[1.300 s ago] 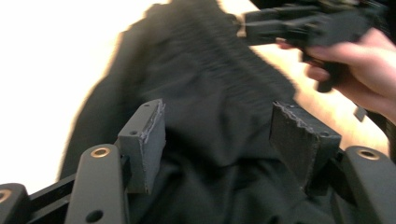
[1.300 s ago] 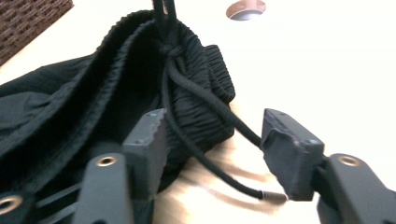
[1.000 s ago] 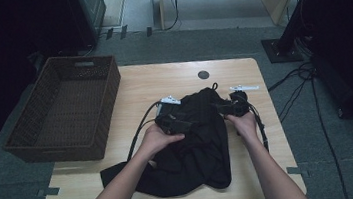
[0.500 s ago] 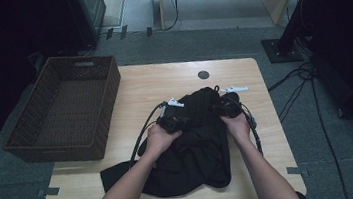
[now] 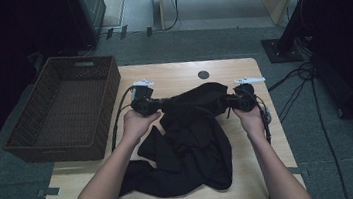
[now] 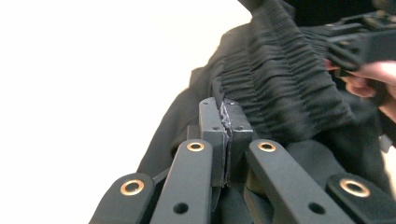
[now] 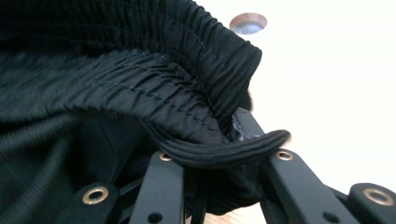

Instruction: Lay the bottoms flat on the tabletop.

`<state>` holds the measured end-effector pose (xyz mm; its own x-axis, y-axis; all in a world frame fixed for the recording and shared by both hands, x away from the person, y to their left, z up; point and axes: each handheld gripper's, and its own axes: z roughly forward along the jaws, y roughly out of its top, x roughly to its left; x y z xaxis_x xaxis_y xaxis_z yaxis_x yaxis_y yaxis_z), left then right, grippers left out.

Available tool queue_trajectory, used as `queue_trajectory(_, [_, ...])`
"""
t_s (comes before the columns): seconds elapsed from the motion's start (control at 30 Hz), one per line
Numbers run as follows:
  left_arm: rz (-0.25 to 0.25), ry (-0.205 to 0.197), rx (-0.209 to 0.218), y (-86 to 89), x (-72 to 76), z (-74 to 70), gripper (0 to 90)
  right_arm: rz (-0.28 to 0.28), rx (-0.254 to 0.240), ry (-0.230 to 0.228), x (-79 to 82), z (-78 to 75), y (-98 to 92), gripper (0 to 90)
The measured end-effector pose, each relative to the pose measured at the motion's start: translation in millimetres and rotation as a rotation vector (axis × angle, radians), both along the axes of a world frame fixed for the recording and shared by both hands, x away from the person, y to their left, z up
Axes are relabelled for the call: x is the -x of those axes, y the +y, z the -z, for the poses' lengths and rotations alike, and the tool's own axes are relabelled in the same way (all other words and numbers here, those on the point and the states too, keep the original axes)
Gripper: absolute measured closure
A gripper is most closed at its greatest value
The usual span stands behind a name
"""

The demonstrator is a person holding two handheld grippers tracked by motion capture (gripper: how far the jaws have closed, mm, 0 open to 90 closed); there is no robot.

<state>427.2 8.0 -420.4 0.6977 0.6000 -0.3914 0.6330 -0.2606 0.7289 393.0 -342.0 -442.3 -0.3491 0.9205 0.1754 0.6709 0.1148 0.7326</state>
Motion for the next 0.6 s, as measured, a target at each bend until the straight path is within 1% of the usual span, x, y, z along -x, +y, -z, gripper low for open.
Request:
queue_trajectory(0.03, [-0.007, 0.009, 0.015, 3.6, -3.5, -3.4, 90.0, -0.016, 0.022, -0.006, 1.7, -8.7, 2.7, 76.3])
queue_trajectory(0.07, [-0.018, 0.017, 0.027, 7.1, -7.6, -6.6, 90.0, -0.016, 0.022, -0.006, 1.7, -8.7, 2.7, 76.3])
queue_trajectory(0.1, [-0.033, 0.017, 0.039, 10.9, -12.3, -9.6, 90.0, -0.055, 0.061, -0.035, 3.5, -25.9, 9.8, 75.8])
queue_trajectory(0.13, [-0.053, 0.017, 0.044, 15.1, -17.9, -11.8, 90.0, -0.074, 0.069, -0.041, 2.8, -33.7, 13.9, 75.3])
queue_trajectory(0.17, [-0.075, 0.019, 0.034, 18.7, -23.9, -12.3, 90.0, -0.088, 0.073, -0.048, 1.4, -40.2, 19.6, 74.9])
queue_trajectory(0.2, [-0.093, 0.031, 0.015, 21.2, -30.4, -10.7, 90.0, -0.103, 0.086, -0.051, -1.2, -44.9, 26.5, 74.7])
queue_trajectory(0.23, [-0.11, 0.043, -0.01, 23.2, -37.1, -7.6, 90.0, -0.103, 0.086, -0.051, -1.2, -44.9, 26.5, 74.7])
queue_trajectory(0.27, [-0.129, 0.055, -0.035, 24.9, -43.4, -2.8, 90.0, -0.119, 0.1, -0.046, -4.9, -47.7, 34.0, 74.4])
queue_trajectory(0.3, [-0.15, 0.074, -0.056, 26.8, -50.0, 3.1, 89.6, -0.136, 0.127, -0.039, -15.7, -46.9, 49.2, 73.6])
queue_trajectory(0.33, [-0.175, 0.089, -0.073, 28.6, -56.0, 9.7, 89.4, -0.137, 0.141, -0.03, -22.0, -44.0, 56.3, 72.9])
queue_trajectory(0.37, [-0.191, 0.11, -0.09, 30.7, -61.4, 16.3, 89.4, -0.137, 0.141, -0.03, -22.0, -44.0, 56.3, 72.9])
queue_trajectory(0.4, [-0.215, 0.134, -0.099, 32.0, -65.2, 22.6, 88.6, -0.137, 0.159, -0.022, -28.8, -39.9, 62.9, 71.5])
queue_trajectory(0.43, [-0.235, 0.145, -0.115, 33.6, -66.9, 27.3, 82.3, -0.125, 0.185, -0.017, -40.4, -30.1, 72.3, 66.8])
queue_trajectory(0.47, [-0.248, 0.151, -0.116, 34.9, -66.8, 31.1, 82.3, -0.125, 0.185, -0.017, -40.4, -30.1, 72.3, 66.8])
queue_trajectory(0.5, [-0.251, 0.168, -0.109, 36.5, -66.4, 33.8, 74.5, -0.114, 0.194, -0.011, -45.0, -25.2, 74.4, 63.0])
queue_trajectory(0.53, [-0.249, 0.186, -0.088, 38.0, -64.9, 36.0, 61.3, -0.102, 0.189, -0.003, -51.7, -16.6, 74.6, 51.9])
queue_trajectory(0.57, [-0.247, 0.194, -0.078, 39.2, -63.1, 36.3, 56.4, -0.094, 0.188, 0.001, -52.8, -14.5, 73.3, 50.3])
queue_trajectory(0.6, [-0.253, 0.191, -0.063, 40.5, -60.1, 35.2, 56.4, -0.094, 0.188, 0.001, -52.8, -14.5, 73.3, 50.3])
